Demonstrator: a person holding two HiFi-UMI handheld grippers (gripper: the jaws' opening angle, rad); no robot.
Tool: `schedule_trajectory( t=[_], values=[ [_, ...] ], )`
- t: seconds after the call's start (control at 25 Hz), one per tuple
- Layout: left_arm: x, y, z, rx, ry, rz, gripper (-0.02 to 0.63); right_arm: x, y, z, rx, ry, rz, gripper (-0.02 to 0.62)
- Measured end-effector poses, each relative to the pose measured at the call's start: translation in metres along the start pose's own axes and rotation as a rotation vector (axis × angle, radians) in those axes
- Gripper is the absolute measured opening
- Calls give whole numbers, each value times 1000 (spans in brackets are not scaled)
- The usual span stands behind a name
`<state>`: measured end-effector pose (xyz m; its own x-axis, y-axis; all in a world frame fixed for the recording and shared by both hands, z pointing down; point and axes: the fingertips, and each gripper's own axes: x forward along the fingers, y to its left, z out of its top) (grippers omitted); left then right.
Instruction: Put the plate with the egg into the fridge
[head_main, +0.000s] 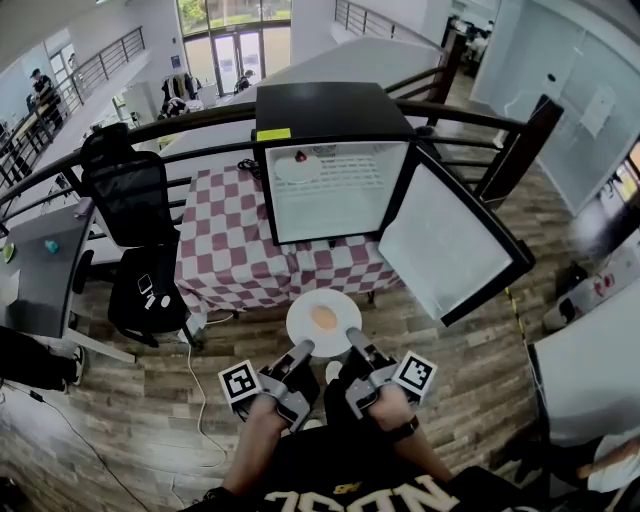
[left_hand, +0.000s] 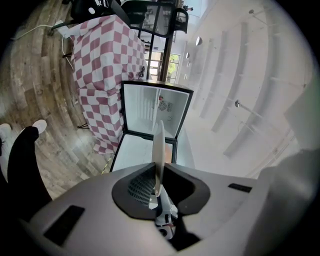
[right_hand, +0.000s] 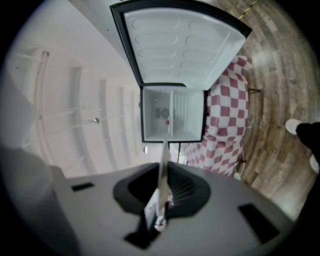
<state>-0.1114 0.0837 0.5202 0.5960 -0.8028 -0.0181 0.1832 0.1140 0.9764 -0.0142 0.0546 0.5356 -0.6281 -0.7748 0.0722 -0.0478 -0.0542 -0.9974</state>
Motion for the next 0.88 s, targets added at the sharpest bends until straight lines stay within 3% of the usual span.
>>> schedule_trajectory(
  t=[0.28,0.88],
  values=[
    [56,-17,31,28,-31,-16,46,49,17,45,3,29,37,40],
    [136,-23,57,25,-84,-8,46,102,24,117,31,75,55,41]
  ],
)
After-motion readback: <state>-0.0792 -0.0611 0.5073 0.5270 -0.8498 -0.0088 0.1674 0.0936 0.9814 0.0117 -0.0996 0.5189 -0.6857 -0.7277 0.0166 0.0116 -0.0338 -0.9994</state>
